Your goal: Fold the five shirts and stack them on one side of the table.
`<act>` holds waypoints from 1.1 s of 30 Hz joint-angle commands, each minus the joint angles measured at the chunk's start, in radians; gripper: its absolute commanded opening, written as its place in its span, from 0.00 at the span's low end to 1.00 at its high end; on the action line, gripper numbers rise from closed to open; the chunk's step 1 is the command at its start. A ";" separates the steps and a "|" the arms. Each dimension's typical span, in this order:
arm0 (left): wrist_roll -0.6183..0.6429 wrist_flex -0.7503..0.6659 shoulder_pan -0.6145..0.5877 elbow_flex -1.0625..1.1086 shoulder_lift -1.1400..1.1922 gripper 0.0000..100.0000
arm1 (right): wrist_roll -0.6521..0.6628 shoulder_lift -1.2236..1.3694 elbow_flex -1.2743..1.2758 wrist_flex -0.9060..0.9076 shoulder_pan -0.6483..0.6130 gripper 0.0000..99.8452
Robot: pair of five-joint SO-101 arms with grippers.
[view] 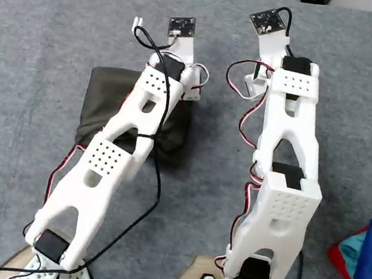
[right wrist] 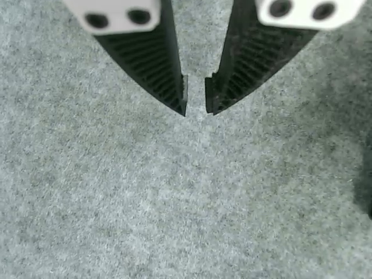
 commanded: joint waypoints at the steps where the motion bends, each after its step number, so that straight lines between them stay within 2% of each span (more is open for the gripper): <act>1: -0.002 0.008 -0.002 -0.057 -0.025 0.02 | -0.003 -0.025 0.001 -0.021 0.010 0.07; 7: -0.002 0.209 -0.095 -0.288 -0.025 0.02 | -0.005 -0.035 -0.008 -0.014 0.008 0.07; 12: -0.011 0.344 -0.210 -0.278 -0.174 0.02 | 0.005 -0.099 -0.067 0.077 0.007 0.07; 17: -0.084 0.405 -0.328 -0.244 -0.294 0.02 | 0.097 -0.208 -0.229 0.293 -0.108 0.07; 20: -0.072 0.405 -0.381 -0.126 -0.348 0.02 | 0.109 -0.249 -0.318 0.457 -0.223 0.07; 23: -0.077 0.405 -0.410 0.092 -0.410 0.02 | 0.117 -0.257 -0.375 0.575 -0.337 0.07; 29: -0.103 0.405 -0.445 0.546 -0.628 0.02 | 0.149 -0.260 -0.372 0.669 -0.473 0.07; 33: -0.181 0.399 -0.454 0.709 -0.722 0.02 | 0.143 -0.263 -0.335 0.667 -0.503 0.07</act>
